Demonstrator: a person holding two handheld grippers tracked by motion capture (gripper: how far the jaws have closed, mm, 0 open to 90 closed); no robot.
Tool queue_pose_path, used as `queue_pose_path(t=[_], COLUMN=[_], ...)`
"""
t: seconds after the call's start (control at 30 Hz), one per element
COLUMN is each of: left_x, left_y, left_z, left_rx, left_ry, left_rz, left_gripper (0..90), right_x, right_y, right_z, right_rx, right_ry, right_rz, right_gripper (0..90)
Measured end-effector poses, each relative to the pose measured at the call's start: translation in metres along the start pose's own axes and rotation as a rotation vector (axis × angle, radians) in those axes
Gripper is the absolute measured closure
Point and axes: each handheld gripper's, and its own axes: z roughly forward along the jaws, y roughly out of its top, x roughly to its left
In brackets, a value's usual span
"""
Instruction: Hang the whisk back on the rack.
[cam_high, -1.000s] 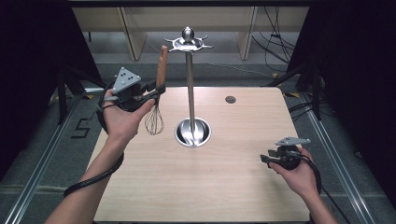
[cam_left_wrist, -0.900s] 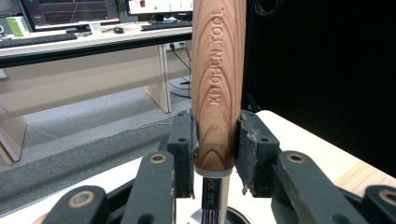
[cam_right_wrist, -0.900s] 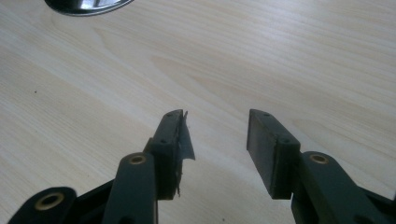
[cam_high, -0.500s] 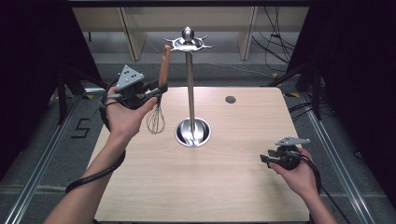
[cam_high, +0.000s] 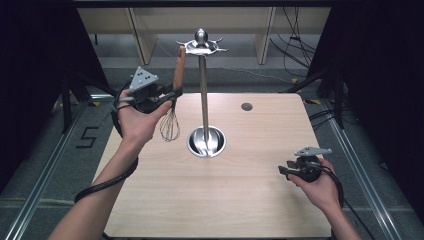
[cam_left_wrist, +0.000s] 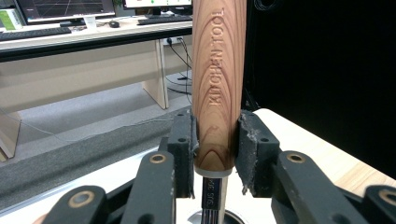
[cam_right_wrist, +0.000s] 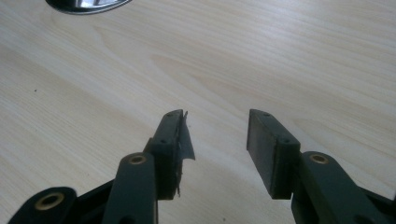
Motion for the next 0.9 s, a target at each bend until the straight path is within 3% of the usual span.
queue_pose_path(t=[0.2,0.23,0.3,0.47,0.9], left_x=[-0.001,-0.002,-0.002,-0.003,-0.002], left_y=[0.0,0.0,-0.001,-0.002,-0.006], left_z=[0.005,0.006,0.008,0.01,0.013], left_rx=[-0.001,-0.003,-0.004,-0.003,0.0], left_ry=[-0.009,-0.009,-0.012,-0.013,-0.018], left_rz=[-0.007,-0.011,-0.01,-0.017,-0.018], left_gripper=[68.0,68.0,68.0,67.9,67.8], right_x=[0.0,-0.002,0.0,0.0,0.001], right_y=[0.0,-0.001,0.0,0.0,0.0], right_z=[0.0,0.001,0.0,0.001,0.001], right_rx=[-0.001,-0.01,-0.001,-0.003,-0.006], right_ry=[0.001,-0.002,0.002,0.01,0.007], right_rz=[-0.001,-0.025,0.0,0.007,0.001], right_gripper=[57.3,57.3,57.3,57.3,57.1])
